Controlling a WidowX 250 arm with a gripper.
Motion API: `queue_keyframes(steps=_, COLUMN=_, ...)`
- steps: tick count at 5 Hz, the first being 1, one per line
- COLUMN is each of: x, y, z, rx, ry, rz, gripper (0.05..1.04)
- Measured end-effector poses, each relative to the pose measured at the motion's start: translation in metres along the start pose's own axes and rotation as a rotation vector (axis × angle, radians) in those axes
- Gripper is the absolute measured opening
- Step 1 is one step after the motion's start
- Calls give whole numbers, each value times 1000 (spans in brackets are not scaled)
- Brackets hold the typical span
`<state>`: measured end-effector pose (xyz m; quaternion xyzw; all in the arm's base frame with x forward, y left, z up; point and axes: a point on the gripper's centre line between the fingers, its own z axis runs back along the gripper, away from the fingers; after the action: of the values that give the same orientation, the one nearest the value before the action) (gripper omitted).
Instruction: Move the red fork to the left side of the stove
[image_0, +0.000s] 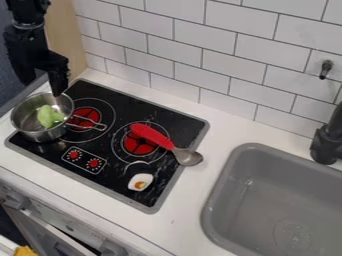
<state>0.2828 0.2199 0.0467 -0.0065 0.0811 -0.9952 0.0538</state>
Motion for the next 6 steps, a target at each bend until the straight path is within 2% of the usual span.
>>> queue_keyframes(steps=1, x=3, y=4, z=-12, rx=18, ry=-35, rz=-17, gripper=1001)
queue_keyframes(steps=2, x=-4, y=13, z=-6, rx=28, ry=-53, rz=-150, gripper=1001)
queue_keyframes(steps=3, x=-13, y=24, z=-3, rx=37, ry=-28, rz=-407, gripper=1001)
queue_keyframes(steps=4, x=-17, y=36, z=2, rx=-36, ry=-35, rz=-642, gripper=1001)
queue_keyframes(steps=5, x=-24, y=66, z=27, rx=-146, ry=7, rz=-909, gripper=1001)
queue_keyframes(steps=6, x=-23, y=88, z=26, rx=-159, ry=18, rz=-1165, gripper=1001)
